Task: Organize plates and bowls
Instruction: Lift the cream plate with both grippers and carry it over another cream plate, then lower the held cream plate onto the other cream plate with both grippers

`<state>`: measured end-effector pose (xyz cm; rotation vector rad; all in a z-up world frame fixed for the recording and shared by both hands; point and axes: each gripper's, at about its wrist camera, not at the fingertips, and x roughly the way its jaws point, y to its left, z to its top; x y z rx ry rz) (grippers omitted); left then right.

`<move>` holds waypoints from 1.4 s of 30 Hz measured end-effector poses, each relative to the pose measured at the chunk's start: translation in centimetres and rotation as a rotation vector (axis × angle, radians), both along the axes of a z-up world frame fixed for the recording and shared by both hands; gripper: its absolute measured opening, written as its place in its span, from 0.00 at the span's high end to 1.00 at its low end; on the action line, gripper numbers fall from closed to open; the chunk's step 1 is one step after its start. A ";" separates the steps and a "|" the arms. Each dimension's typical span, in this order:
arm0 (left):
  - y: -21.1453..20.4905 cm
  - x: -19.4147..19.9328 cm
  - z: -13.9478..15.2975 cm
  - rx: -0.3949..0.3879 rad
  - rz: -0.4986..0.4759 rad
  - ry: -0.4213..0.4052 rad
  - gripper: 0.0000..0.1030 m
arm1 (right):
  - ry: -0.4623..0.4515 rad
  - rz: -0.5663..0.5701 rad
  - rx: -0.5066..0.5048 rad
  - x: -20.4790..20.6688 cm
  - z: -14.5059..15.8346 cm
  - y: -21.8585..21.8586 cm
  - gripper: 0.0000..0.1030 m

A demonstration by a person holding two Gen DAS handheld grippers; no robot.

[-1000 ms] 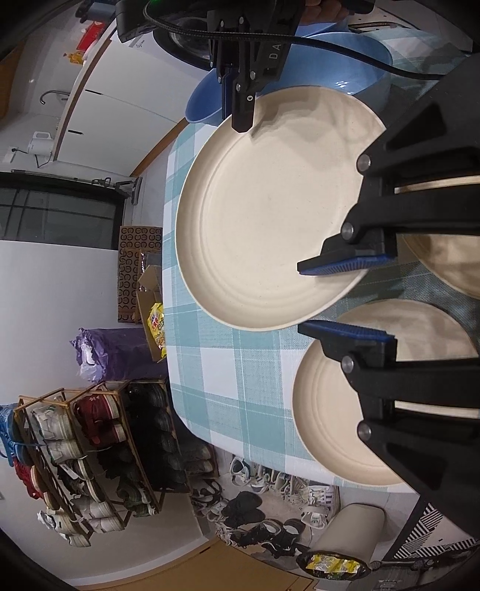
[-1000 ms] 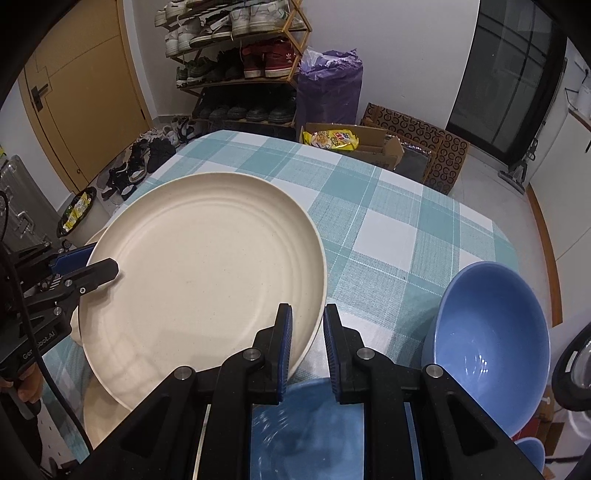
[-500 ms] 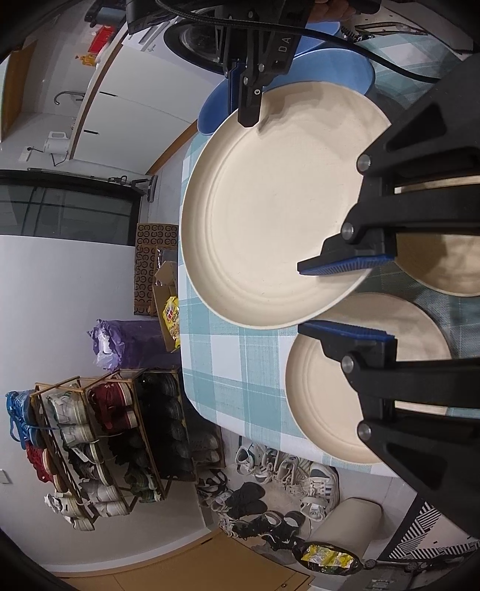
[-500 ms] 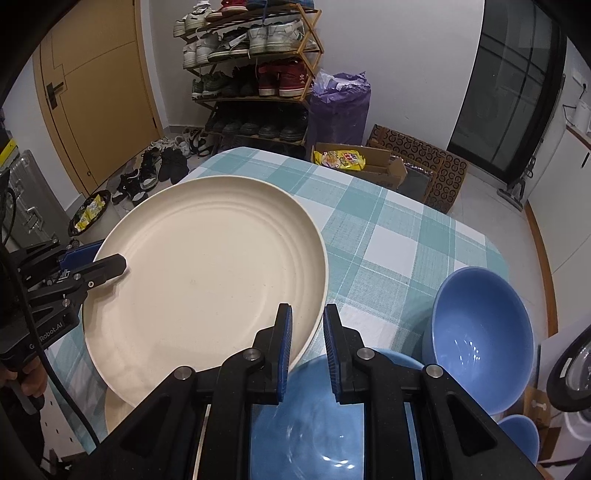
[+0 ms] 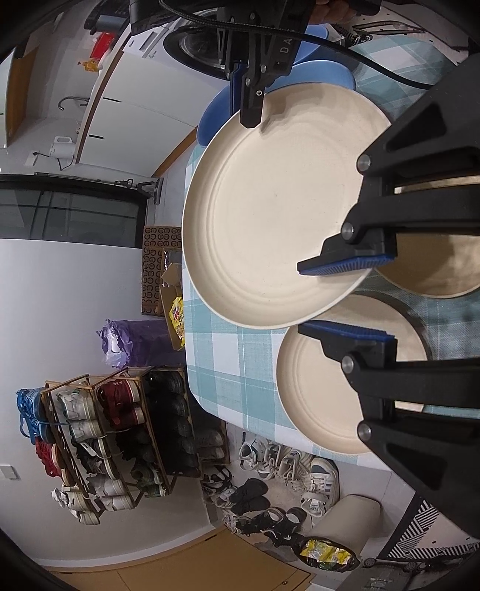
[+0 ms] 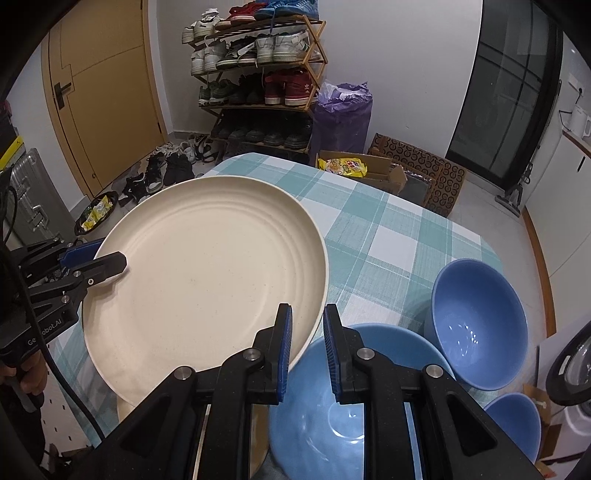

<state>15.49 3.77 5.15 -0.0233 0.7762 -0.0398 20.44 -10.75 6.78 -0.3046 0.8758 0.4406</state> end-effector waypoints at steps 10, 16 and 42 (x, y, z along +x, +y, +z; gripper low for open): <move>0.2 -2.2 -0.2 0.006 0.012 -0.017 0.77 | -0.011 0.004 0.005 -2.1 -0.1 0.4 0.83; 0.3 -3.4 -0.4 0.008 0.012 -0.023 0.77 | -0.020 0.007 0.011 -3.9 -0.4 0.4 0.83; 0.5 -8.0 -3.0 0.009 0.003 -0.028 0.77 | -0.014 0.000 0.025 -9.5 -3.9 0.5 0.83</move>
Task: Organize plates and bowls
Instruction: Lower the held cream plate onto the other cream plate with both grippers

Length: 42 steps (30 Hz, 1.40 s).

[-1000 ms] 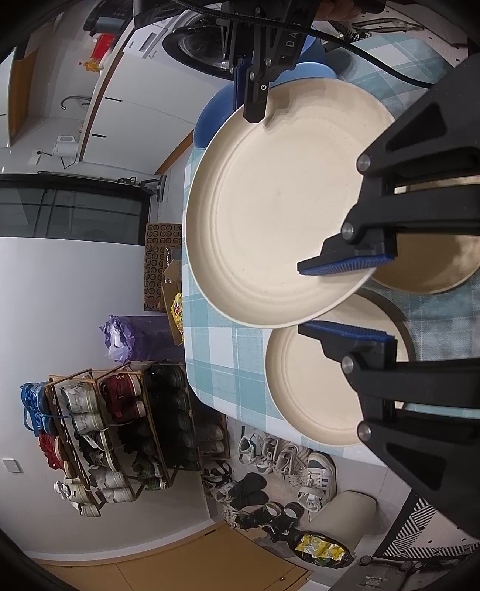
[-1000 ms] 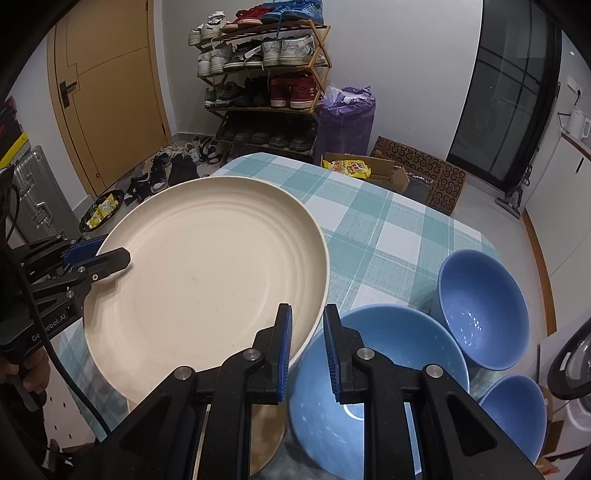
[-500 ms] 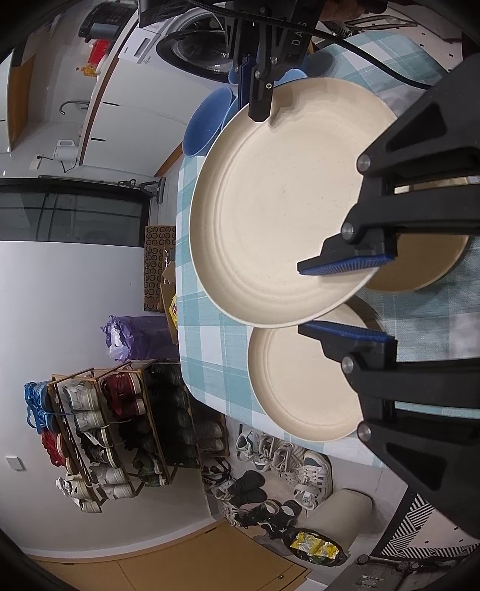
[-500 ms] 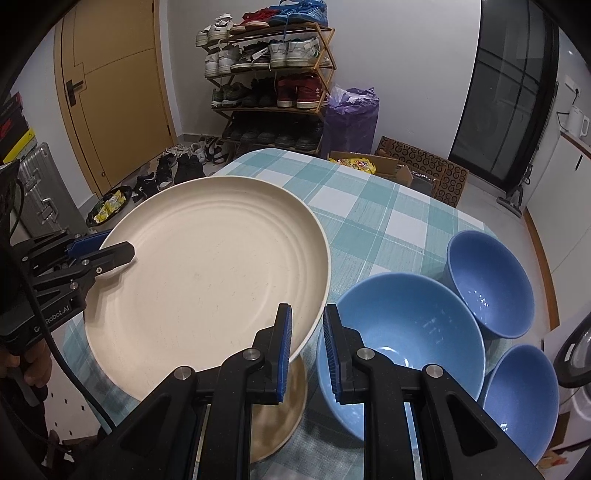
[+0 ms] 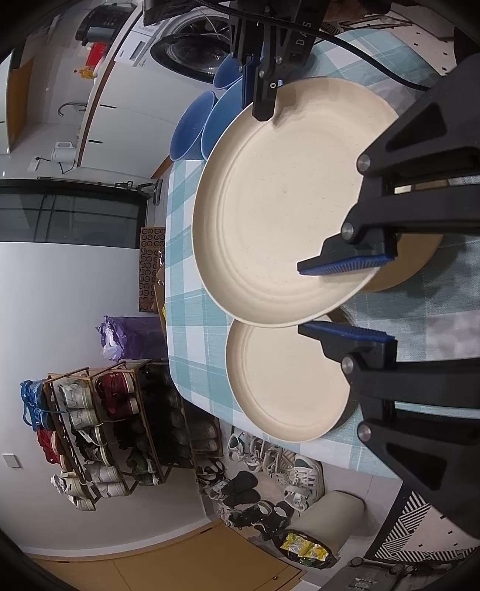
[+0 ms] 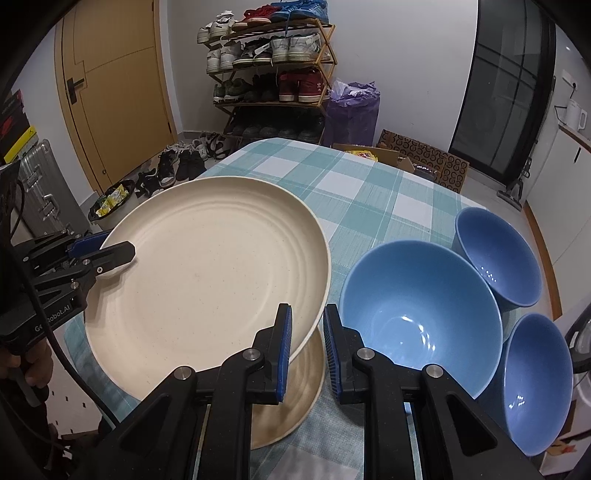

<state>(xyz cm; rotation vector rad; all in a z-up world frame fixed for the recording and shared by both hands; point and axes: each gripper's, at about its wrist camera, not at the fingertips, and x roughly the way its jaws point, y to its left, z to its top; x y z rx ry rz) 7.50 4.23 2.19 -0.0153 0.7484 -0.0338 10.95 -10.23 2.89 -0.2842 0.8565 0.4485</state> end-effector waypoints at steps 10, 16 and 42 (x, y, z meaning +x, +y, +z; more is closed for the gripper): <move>-0.5 -1.0 -1.5 0.018 -0.018 0.002 0.77 | 0.010 -0.019 0.000 -1.2 -1.5 -0.3 0.83; -0.9 -1.3 -2.4 0.029 -0.024 0.006 0.77 | 0.013 -0.030 0.004 -2.1 -2.6 -0.9 0.83; -2.0 -0.5 -6.5 0.037 -0.035 0.079 0.77 | 0.053 -0.057 -0.015 -2.1 -6.2 -1.6 0.83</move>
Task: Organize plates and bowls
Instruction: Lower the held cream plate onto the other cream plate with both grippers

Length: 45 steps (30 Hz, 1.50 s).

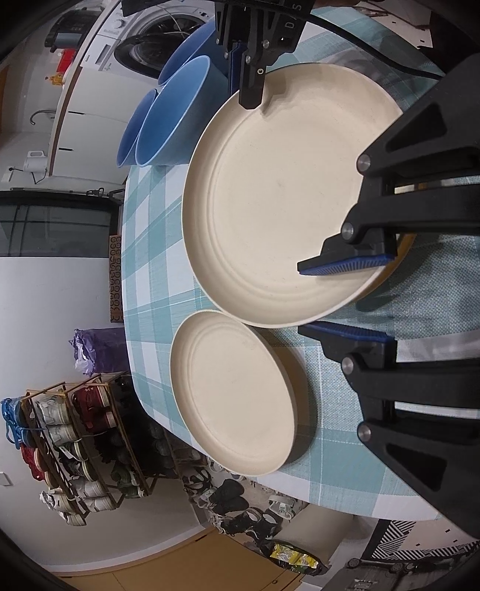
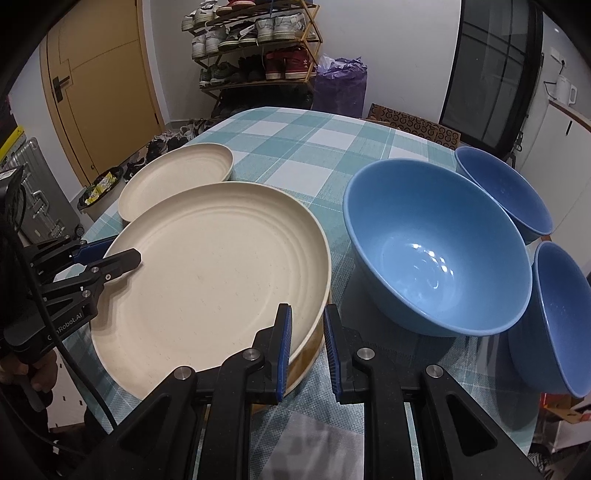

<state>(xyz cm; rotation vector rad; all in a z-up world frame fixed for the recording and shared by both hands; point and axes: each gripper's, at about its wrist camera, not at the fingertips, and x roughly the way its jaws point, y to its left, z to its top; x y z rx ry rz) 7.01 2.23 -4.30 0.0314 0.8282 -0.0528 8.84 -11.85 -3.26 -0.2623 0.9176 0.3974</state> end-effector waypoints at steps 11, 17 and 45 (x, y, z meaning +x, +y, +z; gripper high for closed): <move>-0.3 0.3 -0.6 0.022 -0.001 0.011 0.77 | -0.003 -0.004 -0.036 -0.2 -1.0 0.3 0.83; -0.7 0.5 -1.5 0.040 0.001 0.027 0.77 | -0.017 -0.002 -0.078 -0.3 -1.7 0.7 0.83; -1.9 0.3 -2.1 0.120 -0.028 0.030 0.70 | -0.037 0.003 -0.167 -0.7 -3.0 1.8 0.83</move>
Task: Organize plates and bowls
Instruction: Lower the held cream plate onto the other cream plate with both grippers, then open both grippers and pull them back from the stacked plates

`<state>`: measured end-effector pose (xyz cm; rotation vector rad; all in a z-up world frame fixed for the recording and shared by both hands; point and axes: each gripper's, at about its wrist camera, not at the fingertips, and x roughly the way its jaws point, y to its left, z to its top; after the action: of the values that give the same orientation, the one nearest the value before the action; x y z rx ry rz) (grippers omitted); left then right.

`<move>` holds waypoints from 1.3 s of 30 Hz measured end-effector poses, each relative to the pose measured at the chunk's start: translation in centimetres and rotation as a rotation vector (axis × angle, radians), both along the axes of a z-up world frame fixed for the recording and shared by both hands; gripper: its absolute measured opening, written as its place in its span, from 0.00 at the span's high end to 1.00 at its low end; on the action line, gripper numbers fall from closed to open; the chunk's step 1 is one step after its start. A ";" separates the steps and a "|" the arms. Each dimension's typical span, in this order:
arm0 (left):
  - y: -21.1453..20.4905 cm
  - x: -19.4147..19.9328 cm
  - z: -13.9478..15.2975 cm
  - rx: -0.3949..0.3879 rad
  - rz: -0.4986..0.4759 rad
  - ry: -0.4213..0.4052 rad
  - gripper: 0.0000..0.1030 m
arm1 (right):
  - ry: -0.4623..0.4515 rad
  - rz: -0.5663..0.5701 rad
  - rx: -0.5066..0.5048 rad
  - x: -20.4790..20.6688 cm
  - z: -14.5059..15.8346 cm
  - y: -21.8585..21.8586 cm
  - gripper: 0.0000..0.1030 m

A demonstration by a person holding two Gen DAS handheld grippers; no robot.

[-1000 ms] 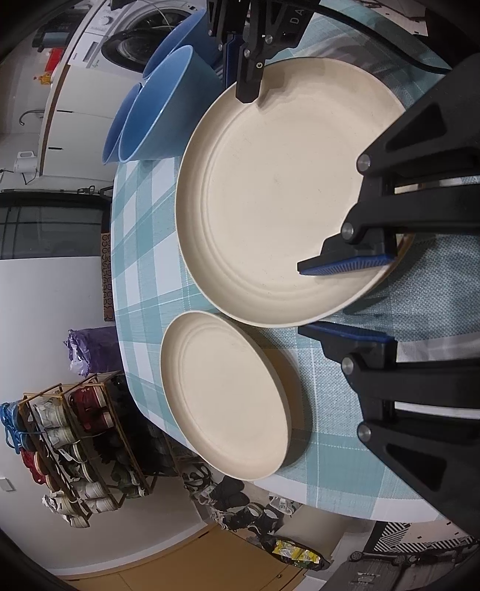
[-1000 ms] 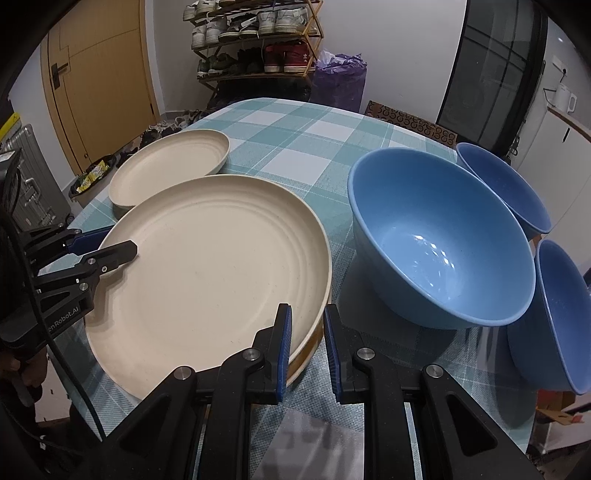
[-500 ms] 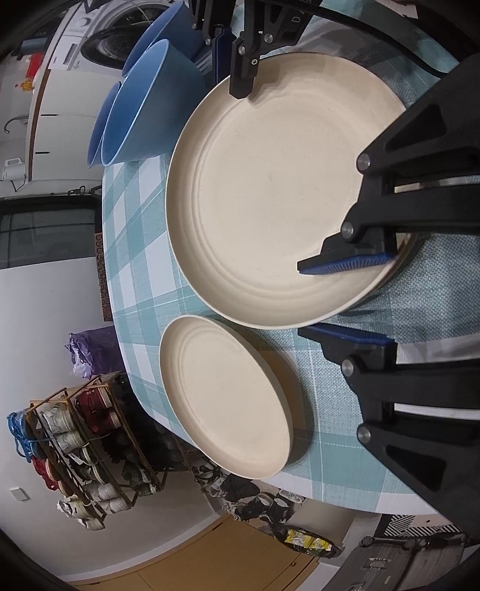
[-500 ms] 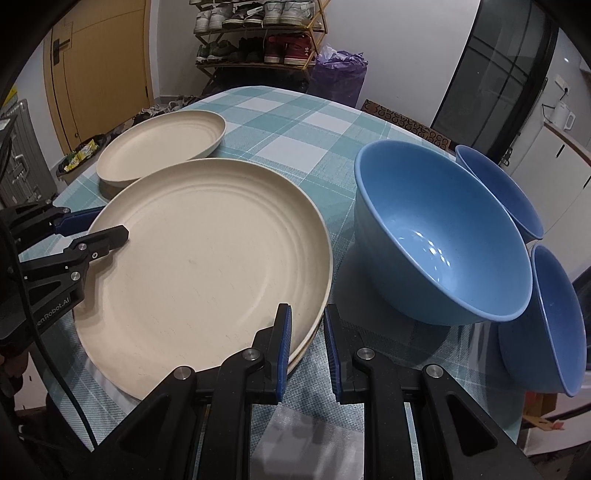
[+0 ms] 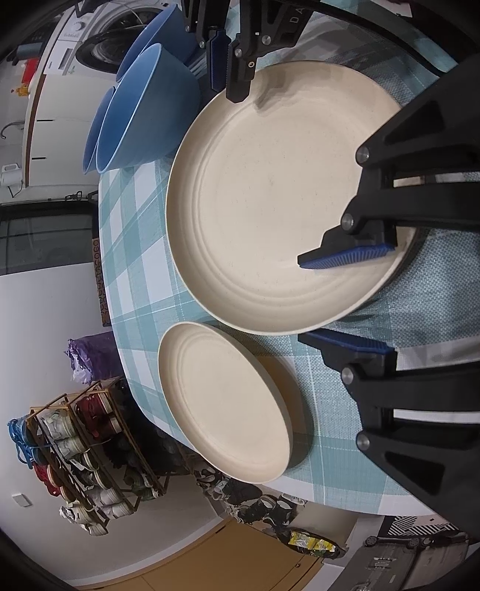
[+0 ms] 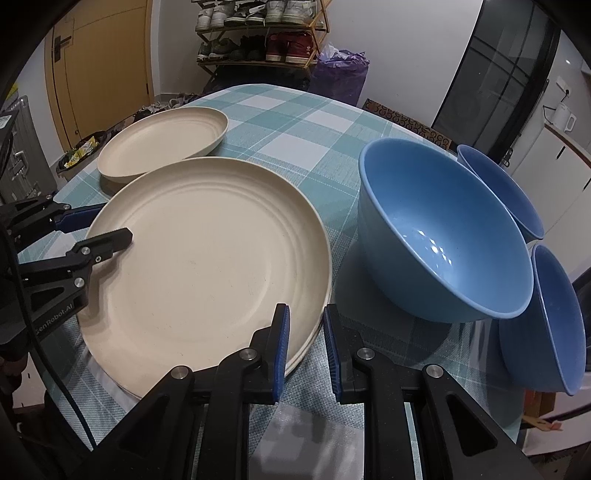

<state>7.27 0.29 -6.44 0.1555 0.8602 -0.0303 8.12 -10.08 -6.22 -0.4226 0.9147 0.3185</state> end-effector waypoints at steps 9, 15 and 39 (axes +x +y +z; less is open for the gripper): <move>0.5 0.2 0.2 -0.039 -0.004 0.014 0.67 | 0.007 0.005 0.003 0.0 0.0 -0.1 0.82; 1.5 0.3 0.5 -0.130 -0.006 0.038 0.52 | 0.007 0.002 0.017 0.0 0.4 -0.7 0.80; 5.9 -1.0 4.5 -0.208 0.081 -0.081 0.21 | -0.053 0.055 0.242 -0.5 5.5 -0.1 0.08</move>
<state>6.24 6.16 -1.95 -0.0725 0.7767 -0.0374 7.64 -10.20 -0.68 -0.2316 0.8024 0.4605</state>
